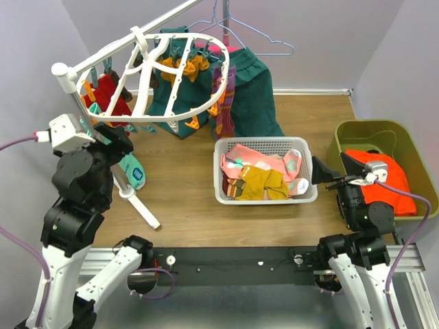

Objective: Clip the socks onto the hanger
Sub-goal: Open the clamp at the hanger.

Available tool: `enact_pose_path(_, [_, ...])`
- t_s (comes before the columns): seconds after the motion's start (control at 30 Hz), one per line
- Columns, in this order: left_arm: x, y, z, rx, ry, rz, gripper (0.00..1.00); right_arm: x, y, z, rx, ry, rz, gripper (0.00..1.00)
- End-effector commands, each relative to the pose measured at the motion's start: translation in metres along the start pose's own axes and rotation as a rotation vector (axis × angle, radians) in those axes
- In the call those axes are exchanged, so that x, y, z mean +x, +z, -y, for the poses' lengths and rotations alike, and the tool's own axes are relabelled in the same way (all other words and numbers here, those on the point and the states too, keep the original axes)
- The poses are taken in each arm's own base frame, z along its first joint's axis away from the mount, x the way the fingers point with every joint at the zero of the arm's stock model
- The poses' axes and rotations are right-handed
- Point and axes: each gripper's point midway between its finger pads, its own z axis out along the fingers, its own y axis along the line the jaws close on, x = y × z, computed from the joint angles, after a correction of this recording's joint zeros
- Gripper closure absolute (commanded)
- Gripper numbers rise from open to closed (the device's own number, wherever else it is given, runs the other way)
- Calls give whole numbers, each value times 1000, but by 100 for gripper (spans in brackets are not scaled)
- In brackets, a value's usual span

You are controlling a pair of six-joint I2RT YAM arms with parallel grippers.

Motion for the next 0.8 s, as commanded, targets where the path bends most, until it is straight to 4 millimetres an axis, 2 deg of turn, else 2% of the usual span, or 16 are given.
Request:
enact_pose_path(0.0, [26, 3, 9, 29, 37, -127, 14, 3, 0, -3, -13, 3, -12, 0])
enact_pose_path(0.13, [31, 5, 21, 71, 37, -167, 16, 3, -1, -3, -15, 1, -9, 0])
enact_pose_path(0.5, [33, 15, 23, 48, 42, -162, 16, 2, -2, -2, -7, 3, 1, 0])
enact_pose_path(0.63, [30, 18, 24, 45, 30, -137, 22, 3, -3, -2, -8, 4, 1, 0])
enact_pose_path(0.77, [30, 21, 25, 51, 13, -121, 22, 2, -3, -1, -4, 4, 5, 0])
